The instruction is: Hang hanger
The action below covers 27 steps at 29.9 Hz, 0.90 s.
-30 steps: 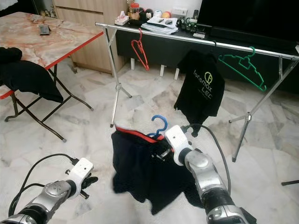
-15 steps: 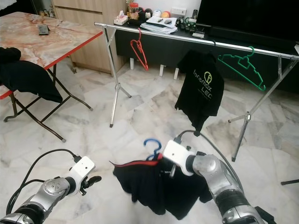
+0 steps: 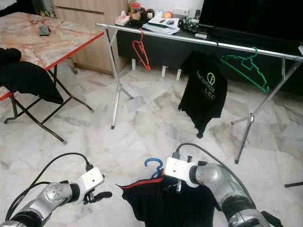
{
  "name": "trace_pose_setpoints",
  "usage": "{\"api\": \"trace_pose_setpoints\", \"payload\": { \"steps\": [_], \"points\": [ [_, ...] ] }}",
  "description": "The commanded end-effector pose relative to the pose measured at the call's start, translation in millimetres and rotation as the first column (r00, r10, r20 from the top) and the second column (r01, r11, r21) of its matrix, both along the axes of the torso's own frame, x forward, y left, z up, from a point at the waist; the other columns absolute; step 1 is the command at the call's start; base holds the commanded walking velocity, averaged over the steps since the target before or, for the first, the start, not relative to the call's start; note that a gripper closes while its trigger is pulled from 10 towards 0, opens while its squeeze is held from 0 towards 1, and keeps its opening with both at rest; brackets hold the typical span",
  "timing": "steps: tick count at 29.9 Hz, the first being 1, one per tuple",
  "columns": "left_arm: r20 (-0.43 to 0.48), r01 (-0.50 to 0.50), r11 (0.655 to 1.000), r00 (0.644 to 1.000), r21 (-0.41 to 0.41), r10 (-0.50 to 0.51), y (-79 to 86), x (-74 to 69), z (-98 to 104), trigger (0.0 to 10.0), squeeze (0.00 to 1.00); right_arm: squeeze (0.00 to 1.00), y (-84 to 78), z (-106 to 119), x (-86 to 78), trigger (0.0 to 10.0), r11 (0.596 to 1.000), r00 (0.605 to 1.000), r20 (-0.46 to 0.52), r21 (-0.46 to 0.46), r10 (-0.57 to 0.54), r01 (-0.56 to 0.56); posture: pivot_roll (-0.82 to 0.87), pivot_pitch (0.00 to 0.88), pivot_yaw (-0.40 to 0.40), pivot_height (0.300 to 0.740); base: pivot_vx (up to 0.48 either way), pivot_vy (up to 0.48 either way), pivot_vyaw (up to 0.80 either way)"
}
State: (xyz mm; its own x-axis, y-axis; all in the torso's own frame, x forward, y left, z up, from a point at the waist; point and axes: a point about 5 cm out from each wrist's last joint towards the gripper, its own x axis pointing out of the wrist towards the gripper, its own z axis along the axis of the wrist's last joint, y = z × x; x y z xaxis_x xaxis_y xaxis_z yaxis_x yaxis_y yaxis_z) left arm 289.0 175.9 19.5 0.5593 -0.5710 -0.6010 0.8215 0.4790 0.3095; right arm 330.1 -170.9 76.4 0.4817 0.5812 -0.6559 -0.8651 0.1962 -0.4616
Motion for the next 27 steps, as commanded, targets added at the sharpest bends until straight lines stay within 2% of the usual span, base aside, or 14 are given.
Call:
{"api": "trace_pose_setpoints", "payload": {
  "steps": [1,14,19,27],
  "points": [
    [0.001,0.045,0.999,0.999,0.031,-0.045,-0.1,-3.8,-2,10.0,0.00,0.00,4.4,12,5.3,10.0,0.999,0.998,0.036,0.013,0.045,-0.046,-0.02,0.092,-0.040,0.740,0.000,0.000,0.00],
    [0.039,0.007,1.000,0.999,0.016,-0.008,-0.1,-0.6,0,10.0,0.00,0.00,18.5,25,4.6,10.0,0.983,0.984,0.053,0.059,0.171,-0.174,-0.03,0.095,-0.044,0.740,0.000,0.000,0.00],
    [0.046,0.010,1.000,0.999,0.017,-0.011,-0.5,0.0,1,10.0,0.00,0.00,21.7,30,6.9,10.0,0.980,0.980,0.080,0.066,0.183,-0.189,-0.03,0.096,-0.044,0.740,0.000,0.000,0.00],
    [0.073,0.056,0.998,0.996,0.034,-0.059,-2.2,-0.1,3,10.0,0.00,0.00,24.2,34,13.1,10.0,0.981,0.973,0.124,-0.005,0.195,-0.196,-0.03,0.096,-0.047,0.740,0.000,0.000,0.00]
  ]
}}
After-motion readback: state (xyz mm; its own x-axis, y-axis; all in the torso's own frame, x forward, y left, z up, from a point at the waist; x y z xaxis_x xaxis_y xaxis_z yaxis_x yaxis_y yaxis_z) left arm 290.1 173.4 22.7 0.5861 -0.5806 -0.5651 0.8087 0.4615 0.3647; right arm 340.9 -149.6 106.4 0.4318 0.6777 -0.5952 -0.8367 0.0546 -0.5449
